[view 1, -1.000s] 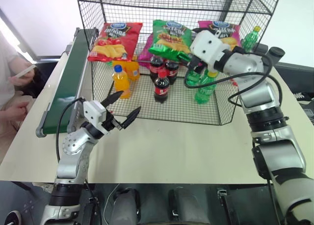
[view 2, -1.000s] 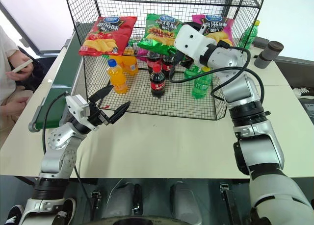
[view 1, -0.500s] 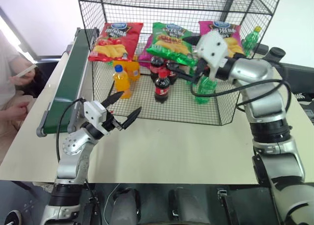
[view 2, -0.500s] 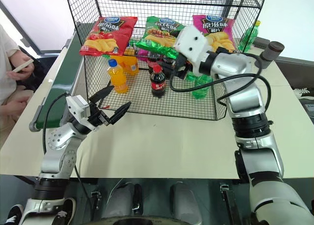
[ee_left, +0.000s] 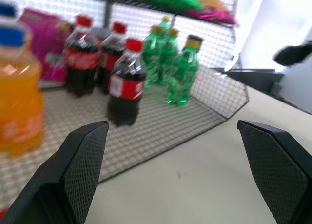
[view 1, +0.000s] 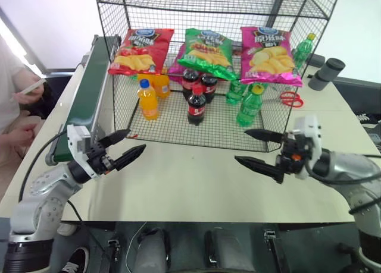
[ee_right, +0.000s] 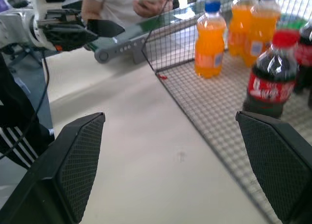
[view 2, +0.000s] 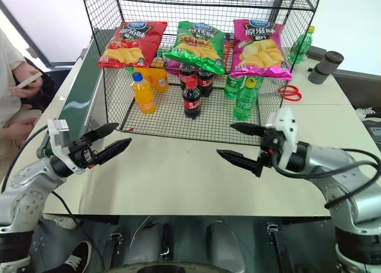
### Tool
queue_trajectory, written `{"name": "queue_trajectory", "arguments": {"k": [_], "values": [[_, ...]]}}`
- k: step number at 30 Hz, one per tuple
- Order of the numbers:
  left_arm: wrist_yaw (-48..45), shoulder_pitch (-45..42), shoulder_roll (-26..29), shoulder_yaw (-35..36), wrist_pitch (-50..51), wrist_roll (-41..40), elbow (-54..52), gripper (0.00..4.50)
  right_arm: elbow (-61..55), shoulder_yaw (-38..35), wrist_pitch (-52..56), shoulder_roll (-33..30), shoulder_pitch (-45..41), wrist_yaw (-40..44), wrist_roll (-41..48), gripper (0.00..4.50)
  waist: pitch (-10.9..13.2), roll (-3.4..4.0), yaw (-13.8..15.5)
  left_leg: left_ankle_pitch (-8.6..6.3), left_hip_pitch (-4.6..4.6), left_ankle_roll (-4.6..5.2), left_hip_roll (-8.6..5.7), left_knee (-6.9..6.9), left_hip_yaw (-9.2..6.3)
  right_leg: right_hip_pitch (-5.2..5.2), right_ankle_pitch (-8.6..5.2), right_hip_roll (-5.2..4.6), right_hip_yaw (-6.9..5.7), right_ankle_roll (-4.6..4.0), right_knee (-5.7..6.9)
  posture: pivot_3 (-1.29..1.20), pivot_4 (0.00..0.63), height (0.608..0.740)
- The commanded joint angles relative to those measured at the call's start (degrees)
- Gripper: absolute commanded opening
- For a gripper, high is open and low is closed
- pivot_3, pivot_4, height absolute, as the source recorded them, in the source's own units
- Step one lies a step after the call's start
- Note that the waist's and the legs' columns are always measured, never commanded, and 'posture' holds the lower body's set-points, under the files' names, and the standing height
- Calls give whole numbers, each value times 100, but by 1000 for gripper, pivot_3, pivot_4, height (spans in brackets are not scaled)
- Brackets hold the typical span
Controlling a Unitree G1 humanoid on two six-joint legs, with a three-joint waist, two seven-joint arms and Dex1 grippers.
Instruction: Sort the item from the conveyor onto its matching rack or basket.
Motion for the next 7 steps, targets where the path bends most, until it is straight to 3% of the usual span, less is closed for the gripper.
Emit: {"name": "queue_trajectory", "arguments": {"k": [1,7], "values": [[-118,17,196,152,-71,255,95,4500,57,-264,-291,-101,172,83,-34,4481,0,0,-20,0,-1,1,0,0,2,-1,0,0,0,0,-1,0,150,740],[-304,-205,359,153,-224,671,606,4500,396,-218,-608,-144,185,54,-176,4481,0,0,-30,0,2,1,2,0,3,-4,-8,4,1,-16,0,0,150,740]]}}
